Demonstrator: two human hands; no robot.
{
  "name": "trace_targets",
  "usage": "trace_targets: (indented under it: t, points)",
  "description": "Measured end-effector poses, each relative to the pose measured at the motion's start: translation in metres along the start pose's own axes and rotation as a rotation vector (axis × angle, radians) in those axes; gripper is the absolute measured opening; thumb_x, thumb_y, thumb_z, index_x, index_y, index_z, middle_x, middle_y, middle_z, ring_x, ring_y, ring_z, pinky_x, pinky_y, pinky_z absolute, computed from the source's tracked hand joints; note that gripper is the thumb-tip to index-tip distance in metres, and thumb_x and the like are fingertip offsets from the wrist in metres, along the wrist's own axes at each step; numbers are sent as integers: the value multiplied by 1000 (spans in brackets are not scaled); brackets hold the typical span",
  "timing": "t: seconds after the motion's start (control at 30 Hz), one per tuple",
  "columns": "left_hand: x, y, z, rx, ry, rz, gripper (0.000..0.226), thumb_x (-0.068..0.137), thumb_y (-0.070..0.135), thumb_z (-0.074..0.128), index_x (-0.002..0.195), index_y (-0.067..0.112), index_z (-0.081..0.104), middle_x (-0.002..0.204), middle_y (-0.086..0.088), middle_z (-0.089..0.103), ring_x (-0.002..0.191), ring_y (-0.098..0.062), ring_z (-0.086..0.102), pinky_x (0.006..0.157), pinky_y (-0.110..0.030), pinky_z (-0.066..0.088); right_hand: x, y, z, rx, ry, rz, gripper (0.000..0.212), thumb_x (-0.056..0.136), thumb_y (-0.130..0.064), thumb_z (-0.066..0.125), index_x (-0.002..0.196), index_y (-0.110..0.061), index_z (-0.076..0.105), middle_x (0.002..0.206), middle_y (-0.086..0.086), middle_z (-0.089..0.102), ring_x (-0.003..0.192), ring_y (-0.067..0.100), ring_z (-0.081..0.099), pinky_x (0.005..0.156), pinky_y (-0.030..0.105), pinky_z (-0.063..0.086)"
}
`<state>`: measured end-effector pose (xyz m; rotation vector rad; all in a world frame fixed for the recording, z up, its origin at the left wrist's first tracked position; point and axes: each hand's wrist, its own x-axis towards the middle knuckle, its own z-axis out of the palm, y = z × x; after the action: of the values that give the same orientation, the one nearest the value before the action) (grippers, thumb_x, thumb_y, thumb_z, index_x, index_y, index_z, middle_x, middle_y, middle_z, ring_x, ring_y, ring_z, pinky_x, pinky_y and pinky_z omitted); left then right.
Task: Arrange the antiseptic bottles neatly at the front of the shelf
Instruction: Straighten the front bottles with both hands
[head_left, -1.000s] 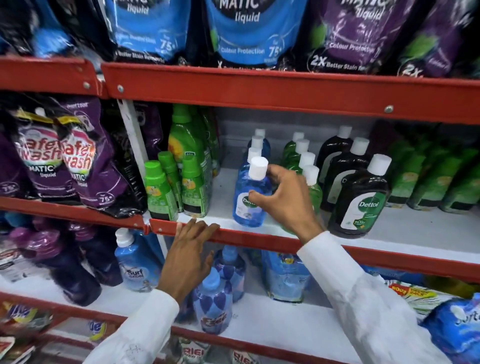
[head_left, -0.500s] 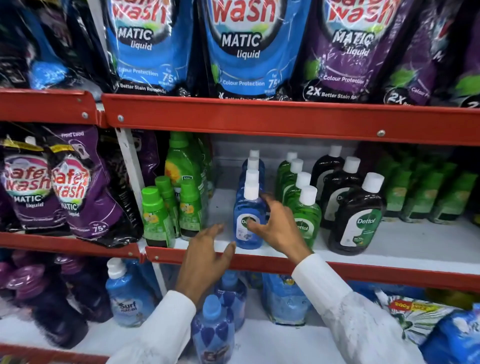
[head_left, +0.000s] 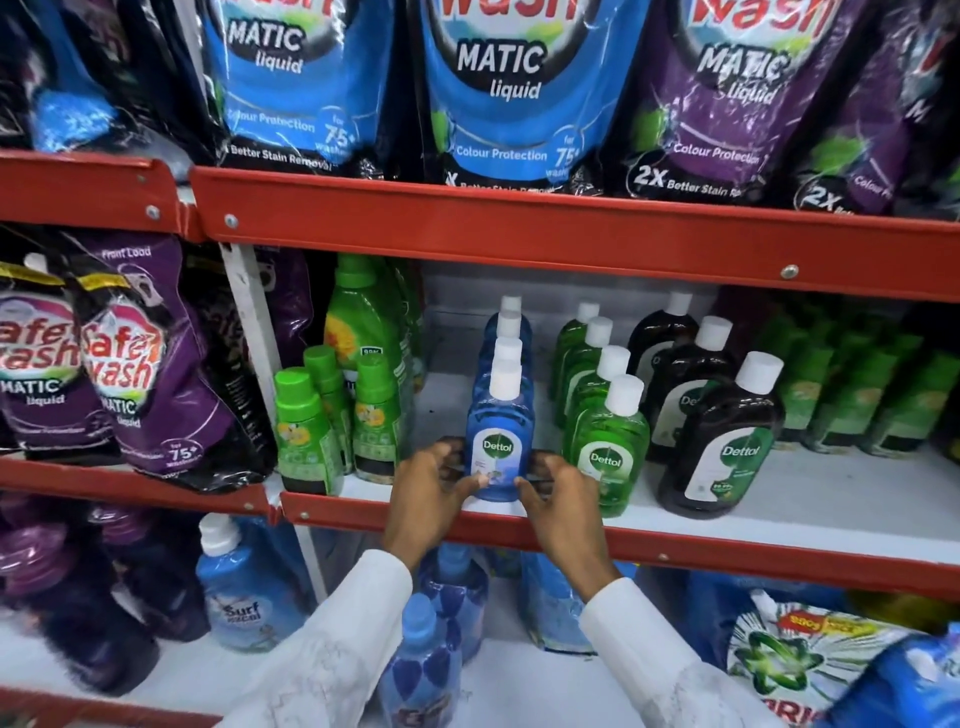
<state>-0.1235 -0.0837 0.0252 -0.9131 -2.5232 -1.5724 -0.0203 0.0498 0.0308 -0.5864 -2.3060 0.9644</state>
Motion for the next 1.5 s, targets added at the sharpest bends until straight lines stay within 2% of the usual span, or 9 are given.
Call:
trace_targets:
  t: [0.17, 0.43, 0.63, 0.73, 0.83, 0.93, 1.1, 1.27, 1.5]
  points:
    - [1, -4, 4, 12, 22, -21, 41, 72, 25, 86, 107, 13, 70, 101, -3, 79, 78, -3, 67, 66, 1, 45, 0, 3, 0, -35, 14, -4, 21, 91, -15, 69, 109, -6, 68, 106, 9, 75, 97, 23, 68, 72, 13, 39]
    - [-2, -3, 5, 56, 46, -18, 39, 74, 28, 85, 105, 9, 70, 102, -6, 79, 78, -6, 67, 60, 4, 40, 2, 5, 2, 10, 21, -14, 22, 91, -13, 69, 111, -6, 68, 108, 9, 76, 97, 22, 70, 78, 15, 47]
    - [-3, -4, 6, 84, 72, -12, 37, 74, 30, 84, 99, 8, 68, 98, -7, 79, 77, -9, 70, 61, -3, 47, 3, 5, 4, 10, 14, -2, 25, 92, -15, 66, 116, -5, 67, 111, 13, 74, 102, 28, 69, 88, 30, 53]
    - [-7, 1, 4, 60, 62, -26, 41, 74, 31, 85, 104, 11, 67, 103, -4, 78, 84, -12, 72, 76, -26, 59, -1, 4, -1, 49, 1, -26, 28, 90, -14, 69, 117, -7, 67, 108, 10, 76, 97, 23, 71, 88, 30, 55]
    - [-22, 5, 3, -33, 219, -18, 48, 74, 31, 85, 115, 17, 64, 106, 3, 73, 90, -7, 68, 80, -24, 56, -16, 10, -13, 158, 9, -26, 34, 87, -14, 72, 121, -11, 68, 107, 5, 76, 94, 14, 72, 90, 32, 58]
    - [-50, 13, 15, -10, 425, 134, 21, 82, 27, 78, 97, 33, 64, 96, 17, 66, 87, -2, 65, 79, -16, 51, -37, 30, -37, 260, 215, -59, 21, 82, -11, 74, 99, -24, 75, 91, -13, 77, 80, -1, 72, 77, 18, 58]
    - [-61, 42, 66, 61, 247, 219, 25, 83, 31, 73, 107, 25, 69, 102, 8, 75, 89, -8, 69, 87, -23, 52, -38, 54, -73, 151, 491, -120, 25, 79, -2, 72, 99, -17, 68, 95, -4, 68, 84, 12, 67, 79, 25, 54]
    - [-34, 57, 93, 181, 48, 148, 51, 87, 36, 67, 130, 11, 57, 120, -11, 72, 107, -26, 68, 93, -39, 55, -23, 64, -72, 83, 229, -67, 48, 86, -15, 74, 130, -6, 57, 124, 9, 69, 109, 22, 67, 99, 35, 52]
    - [-25, 53, 106, 98, 70, 132, 25, 84, 28, 72, 107, 21, 66, 99, 2, 79, 86, -6, 72, 81, -20, 56, -9, 75, -79, 24, 168, -108, 33, 86, -13, 75, 118, -10, 68, 103, 8, 78, 90, 18, 72, 79, 8, 42]
